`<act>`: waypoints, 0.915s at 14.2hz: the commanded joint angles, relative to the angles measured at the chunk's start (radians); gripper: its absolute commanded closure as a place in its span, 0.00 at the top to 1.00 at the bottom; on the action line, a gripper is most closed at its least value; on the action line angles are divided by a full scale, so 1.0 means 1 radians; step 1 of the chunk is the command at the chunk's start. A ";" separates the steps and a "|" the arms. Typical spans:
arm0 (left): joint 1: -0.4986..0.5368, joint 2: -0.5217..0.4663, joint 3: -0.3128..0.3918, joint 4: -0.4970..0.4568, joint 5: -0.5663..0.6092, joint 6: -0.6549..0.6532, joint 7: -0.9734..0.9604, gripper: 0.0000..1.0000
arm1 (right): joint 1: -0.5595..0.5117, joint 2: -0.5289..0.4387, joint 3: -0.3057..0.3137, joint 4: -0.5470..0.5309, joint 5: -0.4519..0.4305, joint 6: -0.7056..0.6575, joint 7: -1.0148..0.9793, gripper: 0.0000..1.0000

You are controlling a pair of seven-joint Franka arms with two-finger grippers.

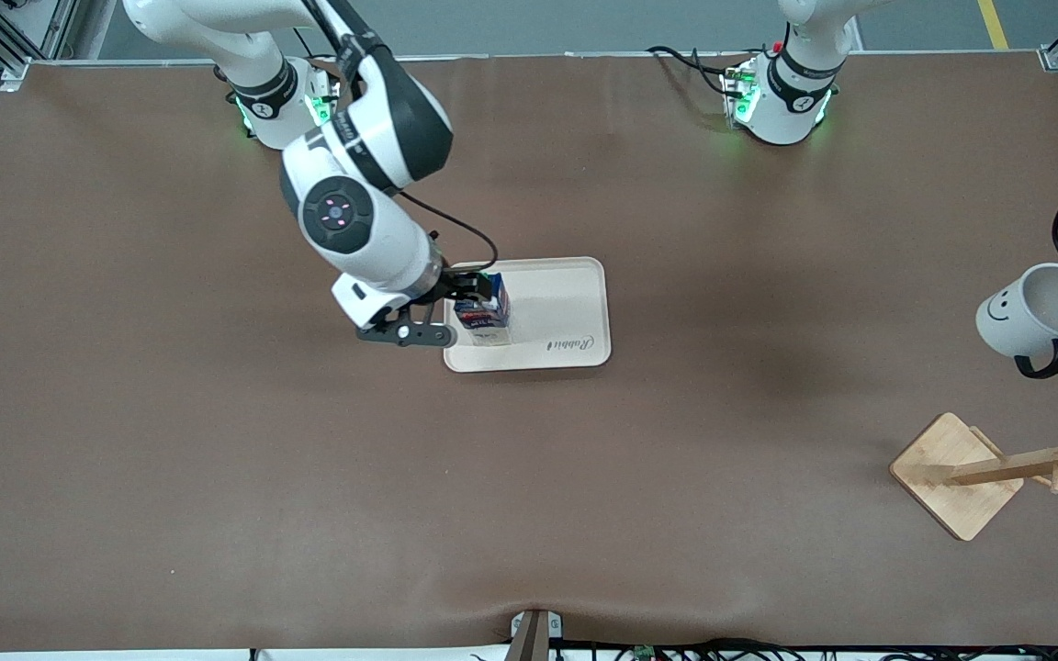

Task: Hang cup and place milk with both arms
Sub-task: 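Hang the mug handle on the stand while the right gripper lifts milk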

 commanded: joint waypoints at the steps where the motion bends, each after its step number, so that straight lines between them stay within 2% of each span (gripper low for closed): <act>1: 0.010 0.025 -0.009 0.003 -0.018 0.051 0.090 0.00 | 0.026 0.030 -0.013 0.019 0.018 0.012 0.014 1.00; 8: 0.037 0.099 -0.009 0.036 -0.026 0.196 0.189 0.00 | 0.069 0.085 -0.013 0.018 0.008 0.076 0.013 1.00; 9: 0.037 0.108 -0.009 0.044 -0.029 0.202 0.187 0.00 | 0.069 0.085 -0.014 0.018 0.008 0.070 0.012 0.58; 10: 0.037 0.116 -0.009 0.046 -0.037 0.208 0.187 0.00 | 0.069 0.082 -0.014 0.021 0.008 0.064 0.028 0.21; 12: 0.046 0.129 -0.007 0.046 -0.054 0.216 0.190 0.00 | 0.056 0.070 -0.016 0.022 0.008 0.049 0.028 0.00; 13: 0.055 0.129 -0.009 0.046 -0.054 0.220 0.190 0.00 | 0.050 0.059 -0.019 0.035 0.014 0.009 0.025 0.00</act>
